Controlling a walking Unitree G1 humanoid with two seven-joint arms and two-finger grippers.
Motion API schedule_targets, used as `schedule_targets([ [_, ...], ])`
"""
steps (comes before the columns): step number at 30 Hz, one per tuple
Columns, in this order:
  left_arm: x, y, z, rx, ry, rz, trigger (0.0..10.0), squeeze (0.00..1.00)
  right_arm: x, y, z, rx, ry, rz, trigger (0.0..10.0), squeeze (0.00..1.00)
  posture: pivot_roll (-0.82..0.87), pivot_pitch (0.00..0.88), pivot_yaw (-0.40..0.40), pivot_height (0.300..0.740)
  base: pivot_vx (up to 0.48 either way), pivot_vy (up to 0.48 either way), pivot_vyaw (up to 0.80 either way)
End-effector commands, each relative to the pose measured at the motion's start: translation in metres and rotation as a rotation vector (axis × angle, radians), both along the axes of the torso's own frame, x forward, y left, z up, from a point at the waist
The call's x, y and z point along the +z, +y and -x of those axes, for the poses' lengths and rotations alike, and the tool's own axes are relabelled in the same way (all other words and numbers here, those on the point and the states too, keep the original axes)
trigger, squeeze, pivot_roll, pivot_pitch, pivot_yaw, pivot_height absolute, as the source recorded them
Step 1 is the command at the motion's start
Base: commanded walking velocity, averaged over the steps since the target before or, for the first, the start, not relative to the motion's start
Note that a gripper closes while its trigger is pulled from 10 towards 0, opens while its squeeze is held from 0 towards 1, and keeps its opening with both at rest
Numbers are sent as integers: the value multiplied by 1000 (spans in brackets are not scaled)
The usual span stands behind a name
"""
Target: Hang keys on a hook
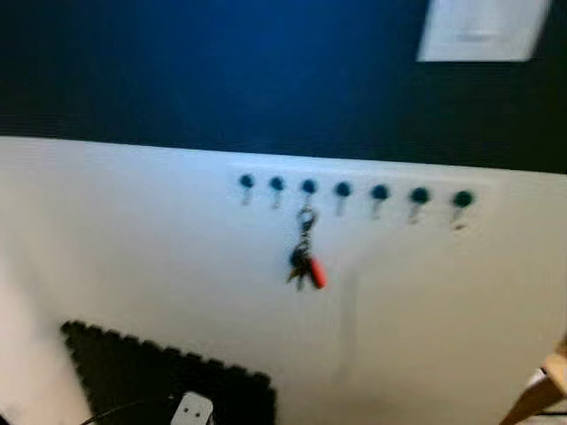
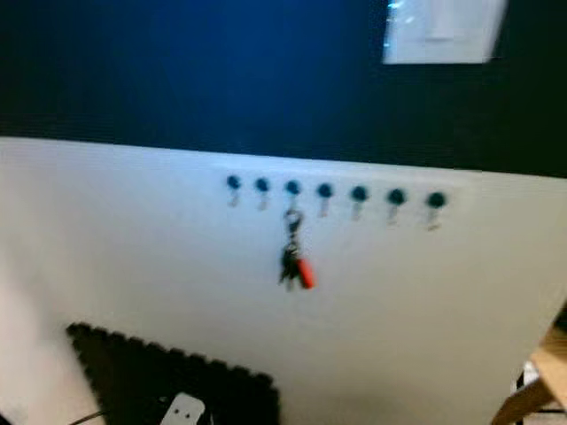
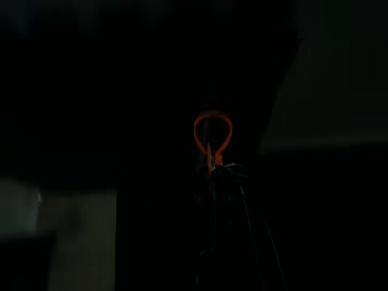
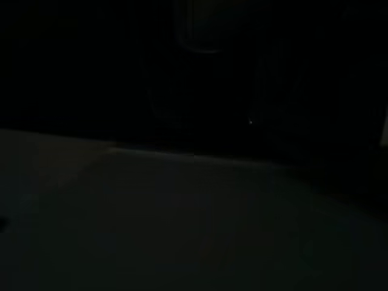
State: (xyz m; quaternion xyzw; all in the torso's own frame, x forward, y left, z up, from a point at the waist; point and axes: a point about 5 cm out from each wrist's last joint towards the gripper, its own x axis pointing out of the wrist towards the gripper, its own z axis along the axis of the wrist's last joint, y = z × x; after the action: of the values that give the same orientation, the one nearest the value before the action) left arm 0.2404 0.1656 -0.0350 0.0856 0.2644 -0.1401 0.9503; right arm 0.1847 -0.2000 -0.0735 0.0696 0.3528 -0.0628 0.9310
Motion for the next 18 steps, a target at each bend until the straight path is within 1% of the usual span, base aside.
schedule_targets([
  [1,2,11,1,29,-31,-12,10000,0,2,13,-5,29,-36,-30,10000,0,44,0,52,740,0,0,0],
  [3,4,12,1,23,-40,-12,10000,0,4,14,-7,36,-50,-31,10000,0,43,0,52,740,0,0,0],
  [4,7,14,0,1,-63,-15,10000,0,7,16,-12,53,-78,-29,10000,0,41,0,52,740,0,0,0],
  [6,10,16,0,-26,-91,-18,10000,0,10,17,-16,72,-101,-24,10000,0,41,0,52,740,0,0,0],
  [7,14,18,0,-55,-120,-20,10000,0,11,18,-18,86,-114,-20,10000,0,41,0,52,740,0,0,0],
  [8,20,16,1,-107,-165,19,10000,0,13,18,-20,105,-126,-9,10000,0,41,0,49,740,0,0,0],
  [9,20,16,1,-107,-165,19,10000,0,13,18,-20,105,-126,-9,10000,0,41,0,49,740,0,0,0],
  [10,33,12,6,-227,-232,107,10000,0,16,19,-23,138,-145,7,10000,0,46,0,44,740,0,0,0],
  [11,41,10,9,-297,-258,142,10000,0,17,20,-25,156,-159,13,10000,0,47,0,43,740,0,0,0],
  [12,41,10,9,-297,-258,142,10000,0,17,20,-25,156,-159,13,10000,0,47,0,43,740,0,0,0],
  [13,46,8,11,-340,-272,160,10000,0,19,20,-27,167,-168,16,10000,0,47,0,43,740,0,0,0],
  [14,61,3,13,-425,-313,196,10000,0,24,21,-32,201,-211,31,10000,0,53,0,31,740,0,0,0],
  [15,61,3,13,-425,-313,196,10000,0,24,21,-32,201,-211,31,10000,0,53,0,31,740,0,0,0],
  [17,73,-2,12,-491,-340,220,10000,0,28,21,-36,219,-245,39,10000,0,54,0,30,740,0,0,0],
  [18,73,-2,12,-491,-340,220,10000,0,28,21,-36,219,-245,39,10000,0,54,0,30,740,0,0,0],
])
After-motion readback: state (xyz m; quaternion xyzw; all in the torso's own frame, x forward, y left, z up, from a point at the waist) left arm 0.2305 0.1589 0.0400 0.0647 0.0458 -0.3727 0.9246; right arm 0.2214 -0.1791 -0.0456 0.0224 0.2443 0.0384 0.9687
